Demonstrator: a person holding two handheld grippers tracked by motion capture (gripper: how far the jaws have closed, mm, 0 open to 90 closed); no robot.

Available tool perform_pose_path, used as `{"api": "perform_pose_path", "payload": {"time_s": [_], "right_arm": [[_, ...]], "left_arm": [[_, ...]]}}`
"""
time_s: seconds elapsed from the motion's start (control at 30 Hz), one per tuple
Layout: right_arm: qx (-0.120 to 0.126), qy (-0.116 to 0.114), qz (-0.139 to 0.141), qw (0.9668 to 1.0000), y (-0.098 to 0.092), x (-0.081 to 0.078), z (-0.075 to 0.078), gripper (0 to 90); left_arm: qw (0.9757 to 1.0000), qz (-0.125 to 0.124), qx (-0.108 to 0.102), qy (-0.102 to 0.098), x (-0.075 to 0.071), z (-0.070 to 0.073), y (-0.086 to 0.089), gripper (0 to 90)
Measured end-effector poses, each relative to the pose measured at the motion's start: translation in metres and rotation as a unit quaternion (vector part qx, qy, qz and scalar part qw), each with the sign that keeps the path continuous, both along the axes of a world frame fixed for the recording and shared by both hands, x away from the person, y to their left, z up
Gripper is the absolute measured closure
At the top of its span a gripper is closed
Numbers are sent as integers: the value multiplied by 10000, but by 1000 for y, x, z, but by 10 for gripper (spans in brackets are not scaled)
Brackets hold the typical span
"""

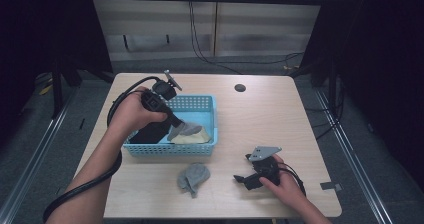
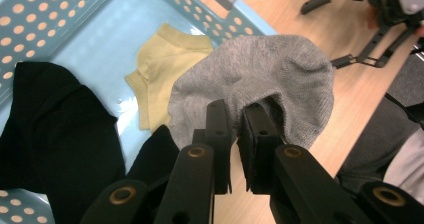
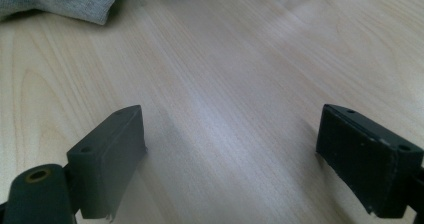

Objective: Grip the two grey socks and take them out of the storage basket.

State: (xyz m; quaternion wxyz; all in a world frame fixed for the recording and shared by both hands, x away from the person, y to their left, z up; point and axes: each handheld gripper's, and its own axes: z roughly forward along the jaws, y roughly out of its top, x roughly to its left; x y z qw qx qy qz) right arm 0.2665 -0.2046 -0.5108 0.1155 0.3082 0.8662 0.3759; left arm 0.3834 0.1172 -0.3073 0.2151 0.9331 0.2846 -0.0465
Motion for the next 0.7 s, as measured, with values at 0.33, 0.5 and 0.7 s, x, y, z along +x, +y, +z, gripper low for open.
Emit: {"api": "perform_pose_path", "payload": {"time_s": [0.33,0.5,0.7], "right_arm": [[-2,-1,0,10000,0,0,0,116],[-2,4,1,10000,0,0,0,116],[-3,-2,1,10000,0,0,0,116]], "left_arm": [[9993,-358,-125,21,-26,11,-4,833],[9981,-597,-144,26,-41,8,-10,833],[9964,-823,-122,159,-53,-7,-17,833]]}}
